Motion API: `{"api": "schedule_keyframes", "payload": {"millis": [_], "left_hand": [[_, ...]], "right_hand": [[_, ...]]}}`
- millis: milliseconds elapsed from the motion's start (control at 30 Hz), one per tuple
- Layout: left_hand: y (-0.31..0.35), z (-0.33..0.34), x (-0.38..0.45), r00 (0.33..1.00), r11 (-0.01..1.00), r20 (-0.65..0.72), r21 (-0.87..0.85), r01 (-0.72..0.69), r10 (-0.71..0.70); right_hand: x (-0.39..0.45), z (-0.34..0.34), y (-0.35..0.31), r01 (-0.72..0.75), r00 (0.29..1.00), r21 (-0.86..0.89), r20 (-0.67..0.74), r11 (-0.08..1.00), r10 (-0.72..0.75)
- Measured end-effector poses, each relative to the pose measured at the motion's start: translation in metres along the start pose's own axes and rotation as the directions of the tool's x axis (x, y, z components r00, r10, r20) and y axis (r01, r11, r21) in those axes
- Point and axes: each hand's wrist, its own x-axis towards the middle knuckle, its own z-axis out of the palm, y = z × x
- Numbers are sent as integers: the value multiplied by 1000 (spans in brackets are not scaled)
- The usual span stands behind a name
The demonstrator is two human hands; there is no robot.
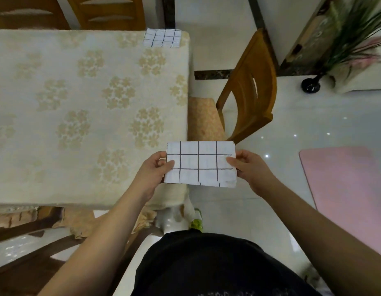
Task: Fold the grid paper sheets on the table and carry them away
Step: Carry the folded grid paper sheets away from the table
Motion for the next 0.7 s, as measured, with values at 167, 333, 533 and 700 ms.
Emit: {"api": "schedule_keyframes", "payload": {"millis": [167,333,533,700], "left_hand": [[35,40,46,993,997,106,52,-54,49],[61,87,79,980,995,198,84,-52,34],[79,166,119,983,991,180,135,-1,-24],[99,244,143,987,988,151,149,25,-48]], "right_hand": [[23,-38,-11,2,997,71,-81,997,4],[47,-86,-23,7,994,107,-107,994,4],[95,-168,-30,23,994,172,-109,985,-5],[140,-246,-42,29,998,215,-56,976,-17]]}}
